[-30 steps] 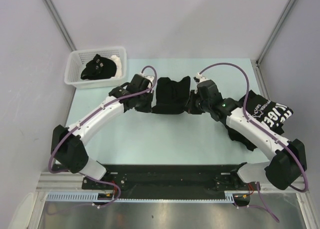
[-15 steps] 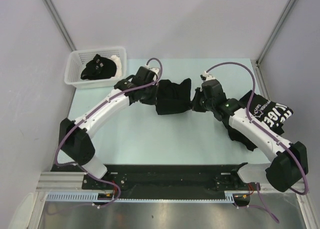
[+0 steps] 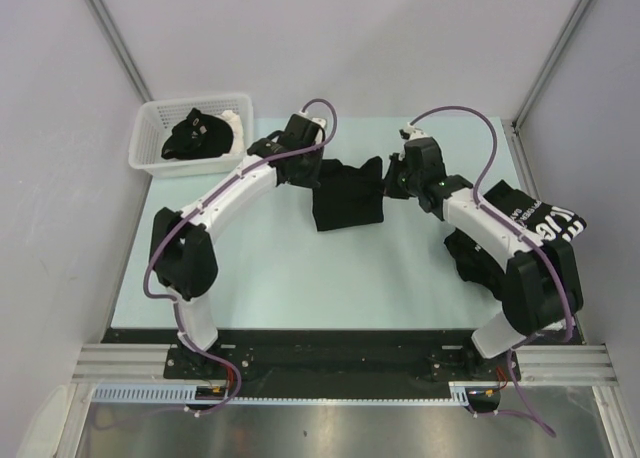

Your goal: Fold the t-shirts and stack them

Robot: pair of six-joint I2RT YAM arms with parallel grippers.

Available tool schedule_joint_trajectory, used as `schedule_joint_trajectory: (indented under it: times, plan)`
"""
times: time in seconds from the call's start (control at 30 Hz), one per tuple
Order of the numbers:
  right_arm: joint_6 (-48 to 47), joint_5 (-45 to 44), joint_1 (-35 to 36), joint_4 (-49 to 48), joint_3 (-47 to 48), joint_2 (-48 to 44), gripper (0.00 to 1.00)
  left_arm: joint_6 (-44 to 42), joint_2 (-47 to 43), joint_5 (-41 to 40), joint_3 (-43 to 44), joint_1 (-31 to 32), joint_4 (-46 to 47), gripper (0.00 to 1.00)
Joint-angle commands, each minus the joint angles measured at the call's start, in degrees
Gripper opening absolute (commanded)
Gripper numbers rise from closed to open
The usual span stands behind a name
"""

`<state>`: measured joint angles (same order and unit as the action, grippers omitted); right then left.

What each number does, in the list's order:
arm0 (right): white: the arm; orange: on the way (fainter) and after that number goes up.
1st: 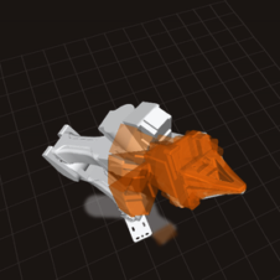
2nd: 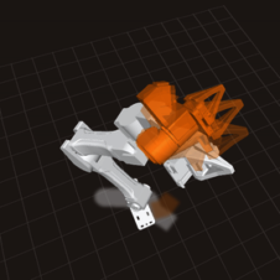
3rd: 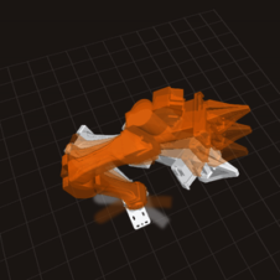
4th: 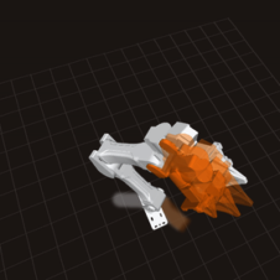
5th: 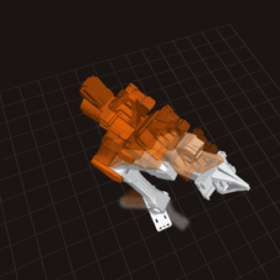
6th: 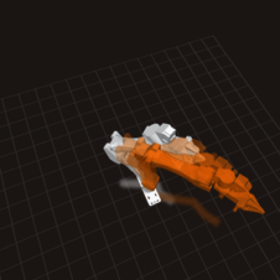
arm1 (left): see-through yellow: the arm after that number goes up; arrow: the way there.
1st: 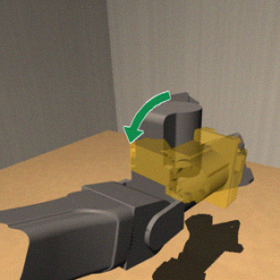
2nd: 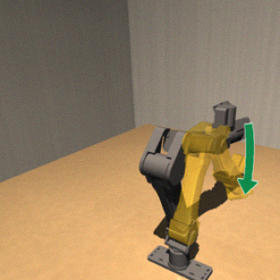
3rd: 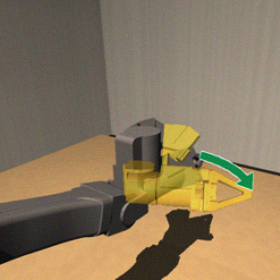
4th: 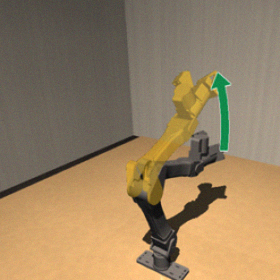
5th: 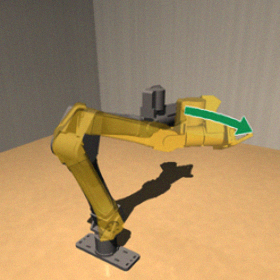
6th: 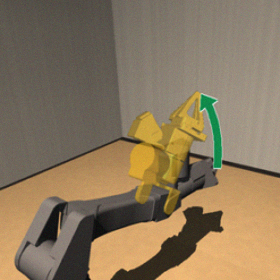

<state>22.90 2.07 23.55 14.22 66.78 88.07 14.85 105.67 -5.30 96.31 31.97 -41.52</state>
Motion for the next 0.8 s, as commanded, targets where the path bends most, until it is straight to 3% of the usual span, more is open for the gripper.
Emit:
schedule_joint_trajectory:
  times: [0.0,0.53,0.77]
  plan:
    - [-3.91,0.39,-1.40,-3.85,5.46,4.55,0.00,-2.63,2.96,-3.14,4.49,-2.87,0.74,0.00]
    - [-9.97,2.68,-5.18,-0.77,22.51,18.71,0.00,-4.22,16.49,-2.00,20.92,-5.42,1.18,0.00]
    - [-10.06,4.87,-6.32,-0.07,26.64,24.60,0.00,-3.95,19.57,-1.21,22.25,-6.21,1.88,0.00]
